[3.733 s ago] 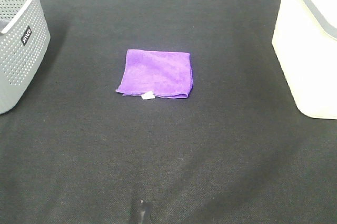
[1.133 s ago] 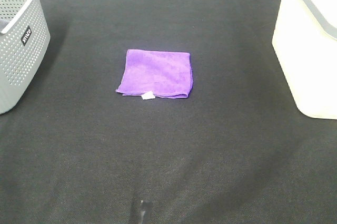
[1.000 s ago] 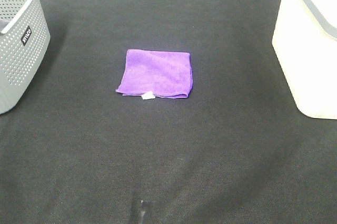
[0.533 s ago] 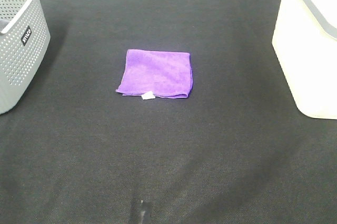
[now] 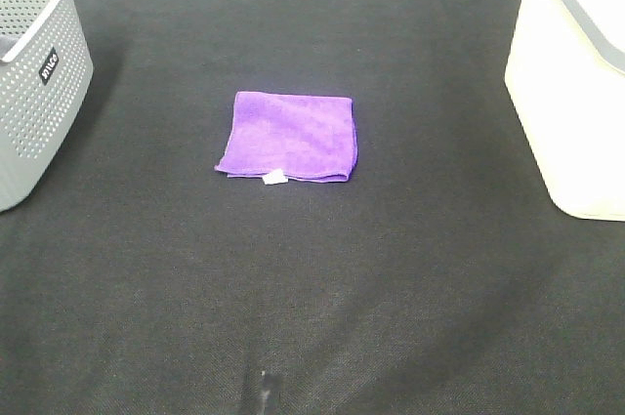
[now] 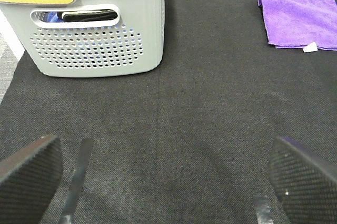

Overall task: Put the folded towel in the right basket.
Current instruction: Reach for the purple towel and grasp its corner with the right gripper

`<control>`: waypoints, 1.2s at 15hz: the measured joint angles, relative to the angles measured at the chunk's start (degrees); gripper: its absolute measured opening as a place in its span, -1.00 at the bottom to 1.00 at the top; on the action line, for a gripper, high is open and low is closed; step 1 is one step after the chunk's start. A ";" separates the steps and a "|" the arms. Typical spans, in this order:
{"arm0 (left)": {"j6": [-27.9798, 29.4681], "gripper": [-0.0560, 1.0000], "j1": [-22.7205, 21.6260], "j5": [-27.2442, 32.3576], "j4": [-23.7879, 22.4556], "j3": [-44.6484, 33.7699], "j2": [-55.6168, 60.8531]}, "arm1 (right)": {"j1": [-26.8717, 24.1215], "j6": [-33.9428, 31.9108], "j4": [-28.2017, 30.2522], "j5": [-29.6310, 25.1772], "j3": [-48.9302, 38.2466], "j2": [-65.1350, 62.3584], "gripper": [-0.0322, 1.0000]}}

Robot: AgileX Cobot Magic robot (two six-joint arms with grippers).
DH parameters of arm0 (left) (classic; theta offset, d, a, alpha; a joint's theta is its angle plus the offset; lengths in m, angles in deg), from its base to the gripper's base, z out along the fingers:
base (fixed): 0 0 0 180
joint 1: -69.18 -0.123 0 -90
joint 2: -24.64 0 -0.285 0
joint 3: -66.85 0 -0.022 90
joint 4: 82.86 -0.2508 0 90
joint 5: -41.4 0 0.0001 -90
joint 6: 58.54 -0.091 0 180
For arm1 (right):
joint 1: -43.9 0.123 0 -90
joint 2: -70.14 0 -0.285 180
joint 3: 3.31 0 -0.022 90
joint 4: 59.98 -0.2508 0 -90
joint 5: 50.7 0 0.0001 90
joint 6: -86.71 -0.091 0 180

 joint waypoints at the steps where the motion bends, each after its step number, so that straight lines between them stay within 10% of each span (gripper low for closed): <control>1: 0.00 0.98 0.00 0.00 0.00 0.00 0.00 | 0.00 0.17 0.00 -0.11 7.73 7.28 0.92; 7: 0.00 0.98 0.00 0.00 0.00 0.00 0.00 | 0.00 -0.74 -4.81 -2.29 34.09 34.26 0.92; 10: 0.00 0.98 0.00 0.00 0.00 0.00 0.00 | 1.66 -2.12 -20.17 -2.41 51.68 57.47 0.92; 18: 0.00 0.98 0.00 0.00 0.00 0.00 0.00 | 16.62 -3.90 -35.07 5.21 57.81 94.14 0.92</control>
